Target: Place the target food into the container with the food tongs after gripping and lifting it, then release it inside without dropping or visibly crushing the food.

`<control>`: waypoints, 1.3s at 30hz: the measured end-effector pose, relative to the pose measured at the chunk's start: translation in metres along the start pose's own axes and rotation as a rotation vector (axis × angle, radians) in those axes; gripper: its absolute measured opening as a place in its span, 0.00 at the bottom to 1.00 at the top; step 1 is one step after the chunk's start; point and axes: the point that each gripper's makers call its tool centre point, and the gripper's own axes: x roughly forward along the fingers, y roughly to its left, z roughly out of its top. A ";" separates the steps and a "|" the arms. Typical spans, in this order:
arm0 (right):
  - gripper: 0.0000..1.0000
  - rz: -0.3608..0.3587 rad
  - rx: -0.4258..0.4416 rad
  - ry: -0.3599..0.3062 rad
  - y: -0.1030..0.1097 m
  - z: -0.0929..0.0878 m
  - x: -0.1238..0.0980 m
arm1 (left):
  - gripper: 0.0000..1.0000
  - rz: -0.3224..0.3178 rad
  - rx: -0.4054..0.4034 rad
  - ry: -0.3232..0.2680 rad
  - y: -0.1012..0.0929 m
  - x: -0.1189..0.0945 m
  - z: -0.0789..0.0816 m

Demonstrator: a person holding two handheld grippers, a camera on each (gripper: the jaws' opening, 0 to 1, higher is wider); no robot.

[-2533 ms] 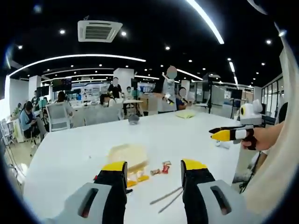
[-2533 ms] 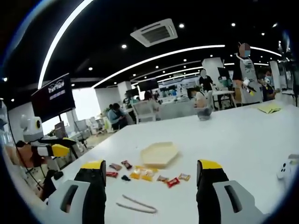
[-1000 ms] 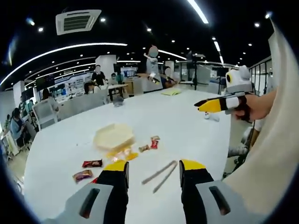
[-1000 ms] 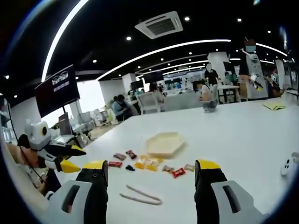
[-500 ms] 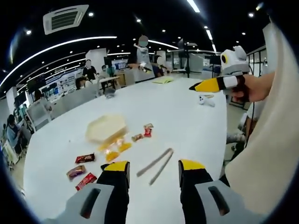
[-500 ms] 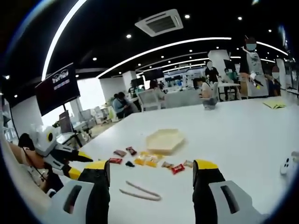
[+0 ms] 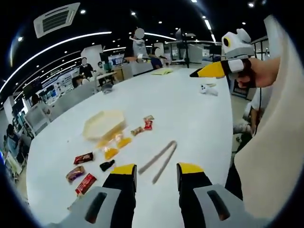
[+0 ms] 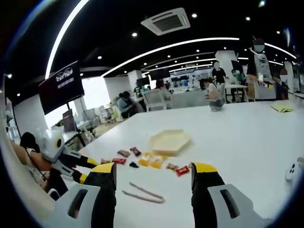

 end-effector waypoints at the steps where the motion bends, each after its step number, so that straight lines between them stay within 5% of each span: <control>1: 0.64 0.001 -0.001 0.002 0.000 0.000 0.000 | 0.30 -0.012 0.001 0.005 -0.002 0.003 -0.002; 23: 0.63 -0.003 -0.006 0.036 0.004 -0.010 -0.006 | 0.24 -0.080 0.021 0.072 -0.008 0.033 -0.021; 39: 0.58 -0.050 0.017 0.028 -0.005 -0.017 -0.026 | 0.17 -0.061 0.051 0.148 -0.005 0.049 -0.040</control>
